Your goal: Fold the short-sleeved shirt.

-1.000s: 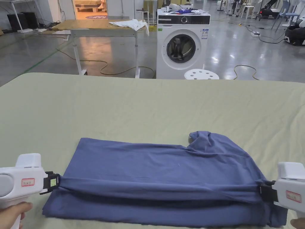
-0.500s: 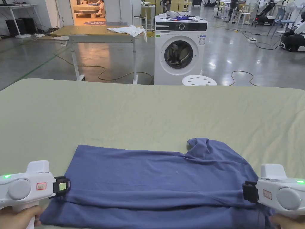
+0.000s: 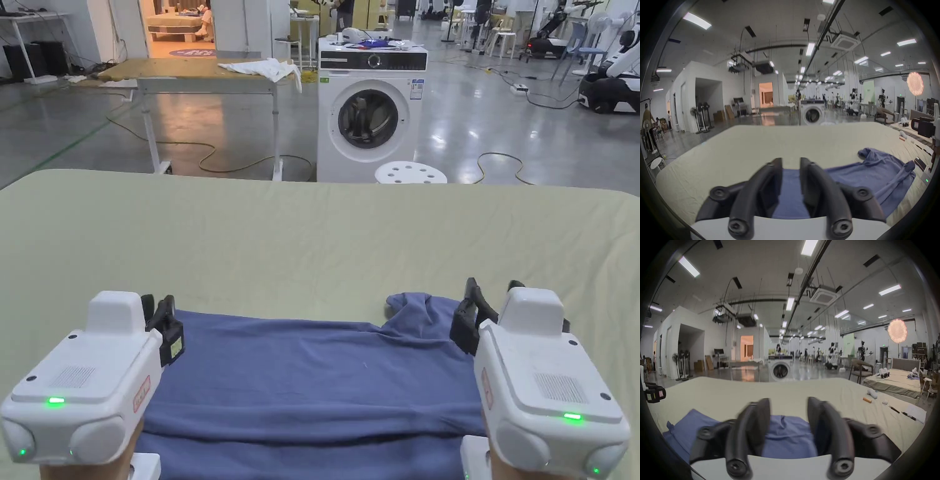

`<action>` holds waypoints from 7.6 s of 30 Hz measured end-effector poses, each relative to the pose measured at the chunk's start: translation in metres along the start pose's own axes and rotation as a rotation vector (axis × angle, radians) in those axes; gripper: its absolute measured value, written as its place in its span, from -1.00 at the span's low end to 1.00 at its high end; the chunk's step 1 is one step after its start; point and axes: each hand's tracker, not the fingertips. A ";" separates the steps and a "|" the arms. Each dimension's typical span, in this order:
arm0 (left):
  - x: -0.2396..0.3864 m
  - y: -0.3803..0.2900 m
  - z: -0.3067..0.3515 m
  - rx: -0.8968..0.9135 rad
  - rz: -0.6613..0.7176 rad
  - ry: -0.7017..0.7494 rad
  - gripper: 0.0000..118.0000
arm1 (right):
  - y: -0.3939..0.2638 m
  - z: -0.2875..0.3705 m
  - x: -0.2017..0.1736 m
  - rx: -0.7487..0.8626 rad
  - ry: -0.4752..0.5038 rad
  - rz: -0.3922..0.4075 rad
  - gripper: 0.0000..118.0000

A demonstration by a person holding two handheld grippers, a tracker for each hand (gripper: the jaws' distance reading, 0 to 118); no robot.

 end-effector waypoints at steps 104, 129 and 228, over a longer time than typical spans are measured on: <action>-0.108 -0.102 0.135 -0.804 0.144 0.008 -0.65 | -0.084 0.132 0.130 -0.957 0.072 0.282 0.18; 0.000 0.011 0.056 0.048 0.006 0.033 -0.86 | -0.002 0.041 -0.007 -0.091 0.133 0.006 -0.55; -0.149 -0.019 0.095 -0.522 0.208 -0.207 -1.00 | 0.016 0.078 0.141 -0.746 0.199 0.160 -1.00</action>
